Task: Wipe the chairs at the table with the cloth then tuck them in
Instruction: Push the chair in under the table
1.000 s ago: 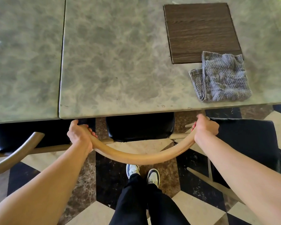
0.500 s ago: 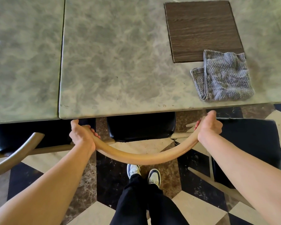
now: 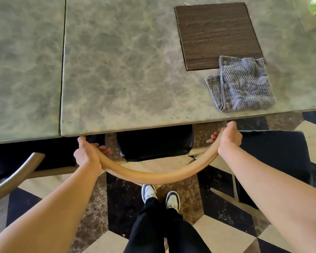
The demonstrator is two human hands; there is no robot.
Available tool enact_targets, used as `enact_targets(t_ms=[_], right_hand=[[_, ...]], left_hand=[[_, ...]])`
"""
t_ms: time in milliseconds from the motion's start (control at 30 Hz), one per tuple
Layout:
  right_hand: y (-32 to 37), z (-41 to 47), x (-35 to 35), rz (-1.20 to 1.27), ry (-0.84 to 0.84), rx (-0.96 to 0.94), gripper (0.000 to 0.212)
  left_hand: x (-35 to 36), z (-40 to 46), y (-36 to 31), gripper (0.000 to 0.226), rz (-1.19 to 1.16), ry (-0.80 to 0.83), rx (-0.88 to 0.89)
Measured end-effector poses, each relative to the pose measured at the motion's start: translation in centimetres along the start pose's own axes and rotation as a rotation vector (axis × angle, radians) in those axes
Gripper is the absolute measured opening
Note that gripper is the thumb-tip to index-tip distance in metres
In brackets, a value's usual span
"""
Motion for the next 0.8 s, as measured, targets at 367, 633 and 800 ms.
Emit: enact_targets(t_ms=[367, 633, 800], right_hand=[[-0.4, 0.3, -2.4, -0.145, 0.176, 0.072, 0.038], [0.5, -1.8, -9.1, -0.167, 0.218, -0.026, 0.028], [3.3, -3.2, -14.8, -0.574, 0.222, -0.421, 0.032]], left_hand=[[-2.7, 0.3, -0.3, 0.066, 0.343, -0.023, 0.046], [-5.1, -4.1, 1.8, 0.085, 0.434, -0.014, 0.048], [-3.9, -8.8, 4.1, 0.077, 0.438, 0.045, 0.074]])
Point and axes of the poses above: each hand's wrist, its own z-axis towards the middle knuckle, its own x-axis out of the palm, y = z × x, the point moved 8 cm from there along z, towards the middle knuckle, and after that the axes turned 6 degrees about z, right-handed, at the moved point
